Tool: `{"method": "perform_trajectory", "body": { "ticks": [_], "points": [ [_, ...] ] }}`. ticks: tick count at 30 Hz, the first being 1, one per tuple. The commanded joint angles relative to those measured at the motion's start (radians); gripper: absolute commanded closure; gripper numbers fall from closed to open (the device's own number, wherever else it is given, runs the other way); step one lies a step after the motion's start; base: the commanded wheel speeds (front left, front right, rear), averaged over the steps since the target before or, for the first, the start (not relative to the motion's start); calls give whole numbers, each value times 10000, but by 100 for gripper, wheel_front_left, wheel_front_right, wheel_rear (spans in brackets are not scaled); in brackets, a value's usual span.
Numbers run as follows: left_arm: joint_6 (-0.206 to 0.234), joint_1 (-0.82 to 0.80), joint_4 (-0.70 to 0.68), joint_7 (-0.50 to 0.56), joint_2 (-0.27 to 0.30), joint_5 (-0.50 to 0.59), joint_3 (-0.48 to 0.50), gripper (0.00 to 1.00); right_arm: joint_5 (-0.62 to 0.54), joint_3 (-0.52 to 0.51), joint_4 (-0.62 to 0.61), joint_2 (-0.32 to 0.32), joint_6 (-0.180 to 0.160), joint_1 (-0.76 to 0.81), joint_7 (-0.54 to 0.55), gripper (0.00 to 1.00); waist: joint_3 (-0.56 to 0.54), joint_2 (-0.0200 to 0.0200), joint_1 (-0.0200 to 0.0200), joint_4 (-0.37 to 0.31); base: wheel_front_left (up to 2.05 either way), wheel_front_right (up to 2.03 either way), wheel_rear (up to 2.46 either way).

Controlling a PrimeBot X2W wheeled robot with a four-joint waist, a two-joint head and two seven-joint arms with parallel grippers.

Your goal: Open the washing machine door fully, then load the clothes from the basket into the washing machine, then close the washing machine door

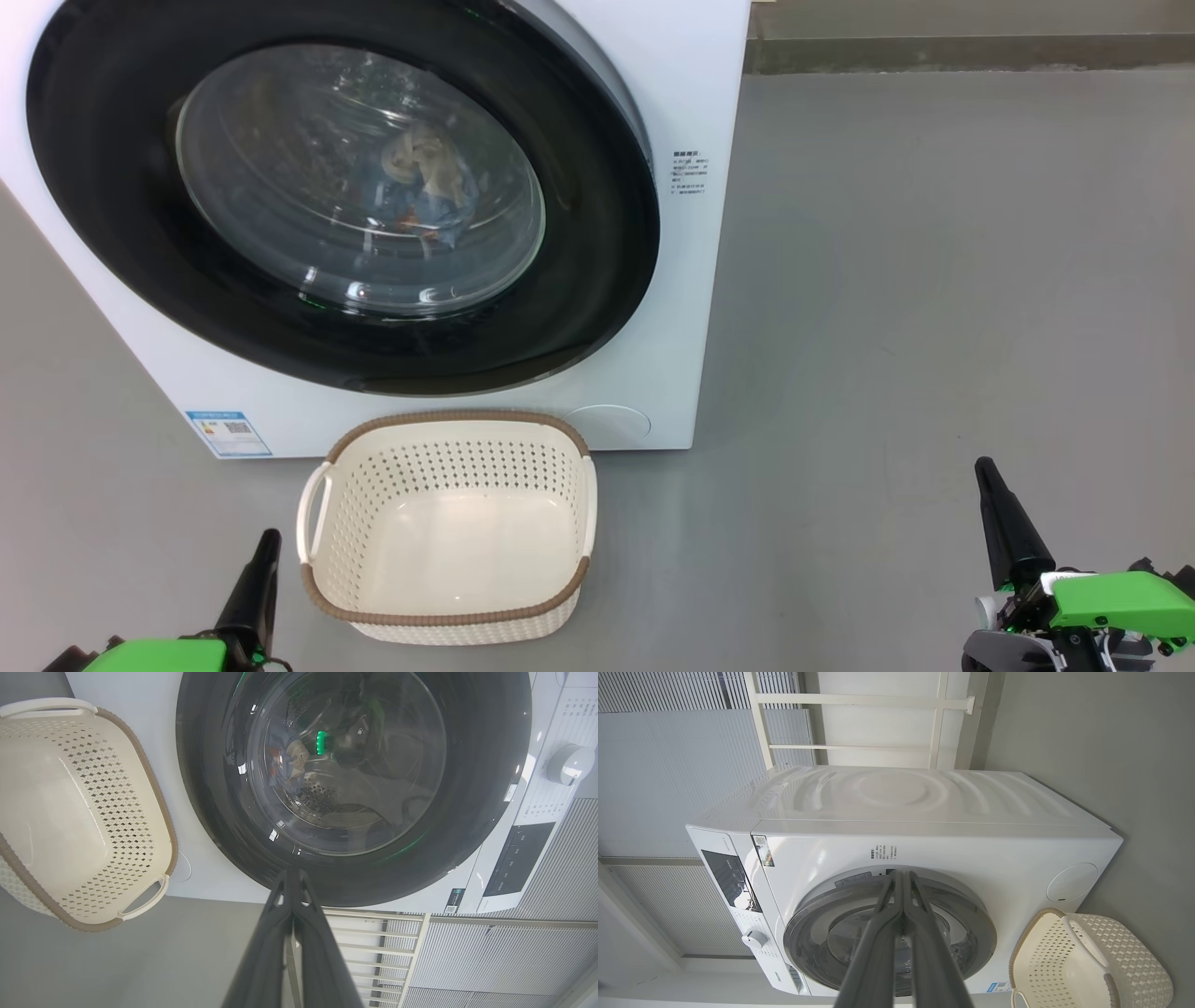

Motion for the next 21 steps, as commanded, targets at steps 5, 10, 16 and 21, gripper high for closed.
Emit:
{"method": "perform_trajectory", "body": {
  "ticks": [5, 10, 16, 21],
  "points": [
    [-20, -481, -295, 71, 132, -78, 352, 100, 23, 220, -290, -30, 14, -143, 89, 100, 0, 0, 0, 0, 0, 0, 0],
    [-20, -481, -295, 71, 132, -78, 353, 100, 23, 220, -290, -30, 14, -143, 89, 100, 0, 0, 0, 0, 0, 0, 0],
    [-21, -481, -294, 71, 132, -78, 353, 100, 23, 220, -290, -30, 14, -143, 89, 100, 0, 0, 0, 0, 0, 0, 0],
    [-21, -481, -294, 71, 132, -78, 353, 100, 23, 220, -290, -30, 14, -143, 89, 100, 0, 0, 0, 0, 0, 0, 0]
  ]
}}
